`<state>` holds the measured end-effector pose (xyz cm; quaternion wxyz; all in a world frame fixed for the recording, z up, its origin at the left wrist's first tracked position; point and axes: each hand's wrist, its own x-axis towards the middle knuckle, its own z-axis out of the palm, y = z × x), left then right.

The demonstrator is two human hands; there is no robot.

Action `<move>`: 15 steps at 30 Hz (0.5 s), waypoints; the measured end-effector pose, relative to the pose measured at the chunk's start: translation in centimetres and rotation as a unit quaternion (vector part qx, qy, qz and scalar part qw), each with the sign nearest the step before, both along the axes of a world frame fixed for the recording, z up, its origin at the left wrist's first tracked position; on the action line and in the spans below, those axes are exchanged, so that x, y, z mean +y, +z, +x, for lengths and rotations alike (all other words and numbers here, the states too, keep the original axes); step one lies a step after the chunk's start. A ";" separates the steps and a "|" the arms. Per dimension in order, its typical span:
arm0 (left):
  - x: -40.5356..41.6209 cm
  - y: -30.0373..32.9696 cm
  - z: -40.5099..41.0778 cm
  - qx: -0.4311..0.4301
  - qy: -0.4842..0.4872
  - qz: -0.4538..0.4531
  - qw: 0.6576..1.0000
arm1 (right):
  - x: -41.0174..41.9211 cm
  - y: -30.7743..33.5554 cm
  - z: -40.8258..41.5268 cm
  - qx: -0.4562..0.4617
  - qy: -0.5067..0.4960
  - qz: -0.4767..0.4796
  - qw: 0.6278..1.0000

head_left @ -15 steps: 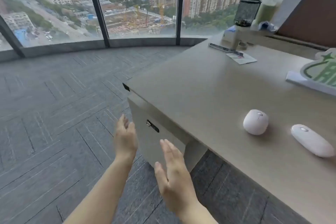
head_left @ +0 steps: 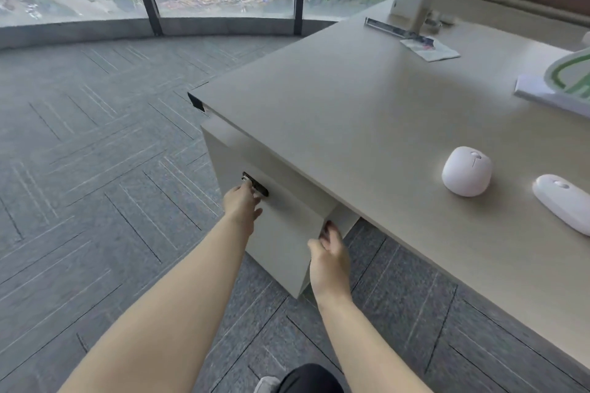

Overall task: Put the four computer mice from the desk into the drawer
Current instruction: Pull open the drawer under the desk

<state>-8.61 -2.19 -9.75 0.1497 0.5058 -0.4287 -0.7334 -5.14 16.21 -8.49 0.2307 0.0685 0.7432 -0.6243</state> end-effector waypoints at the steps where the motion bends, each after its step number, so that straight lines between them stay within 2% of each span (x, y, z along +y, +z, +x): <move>1: -0.3 -0.2 -0.4 0.000 0.003 -0.002 1.000 | -0.1 -0.1 0.0 0.006 -0.001 0.001 1.000; 8: -1.6 -1.3 -1.5 -0.018 0.023 -0.012 0.999 | 0.0 -0.3 0.0 0.026 -0.003 0.020 0.999; 15: -1.6 -0.6 2.0 -0.030 0.063 -0.002 0.998 | 1.2 0.4 3.3 0.047 0.080 0.036 0.995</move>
